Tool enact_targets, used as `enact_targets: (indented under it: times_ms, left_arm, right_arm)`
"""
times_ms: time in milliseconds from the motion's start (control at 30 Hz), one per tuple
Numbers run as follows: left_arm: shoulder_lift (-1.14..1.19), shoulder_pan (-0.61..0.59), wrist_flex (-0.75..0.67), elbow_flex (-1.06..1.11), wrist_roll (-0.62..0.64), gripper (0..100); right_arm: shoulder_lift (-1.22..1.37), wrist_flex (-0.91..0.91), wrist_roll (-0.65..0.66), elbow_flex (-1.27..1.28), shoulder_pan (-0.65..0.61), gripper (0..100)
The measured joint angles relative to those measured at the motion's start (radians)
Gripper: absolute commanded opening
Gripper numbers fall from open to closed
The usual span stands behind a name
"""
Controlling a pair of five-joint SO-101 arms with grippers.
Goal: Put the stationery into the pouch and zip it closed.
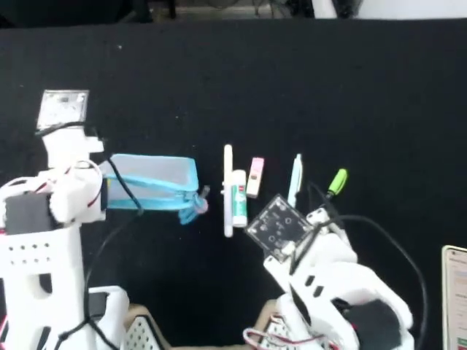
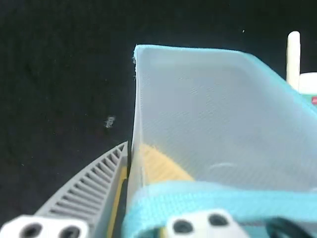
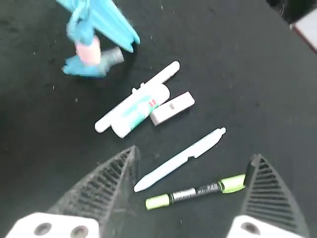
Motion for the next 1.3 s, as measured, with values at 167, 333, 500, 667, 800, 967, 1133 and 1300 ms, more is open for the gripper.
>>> enact_targets:
  times_ms: [167,333,500,667,800,967,1133,1300]
  left_arm:
    - [-0.034,0.002,0.002,-0.094,0.068,3]
    - [-0.049,0.003,0.002,-0.201,0.078,3]
    - [-0.049,0.009,-0.015,-0.213,0.112,3]
    - [-0.015,0.008,-0.052,-0.077,0.075,5]
    - [0.008,0.006,-0.055,-0.014,0.057,13]
    - [0.012,0.005,-0.017,-0.003,0.052,10]
    - [-0.011,0.009,0.040,-0.057,0.051,8]
    - [-0.026,0.009,0.051,-0.078,0.051,8]
  right_arm:
    - [0.000,0.000,0.000,0.000,0.000,32.9]
    - [0.000,-0.006,0.000,0.000,-0.002,32.9]
    - [0.000,-0.063,0.000,0.000,-0.003,32.9]
    - [0.000,-0.072,0.000,0.000,-0.003,32.9]
    - [0.000,-0.094,0.000,0.000,-0.003,32.9]
    - [0.130,-0.100,-0.041,-0.061,0.002,32.9]
    - [0.351,-0.100,-0.080,-0.160,-0.002,32.9]
    - [0.442,-0.100,-0.089,-0.180,0.000,32.9]
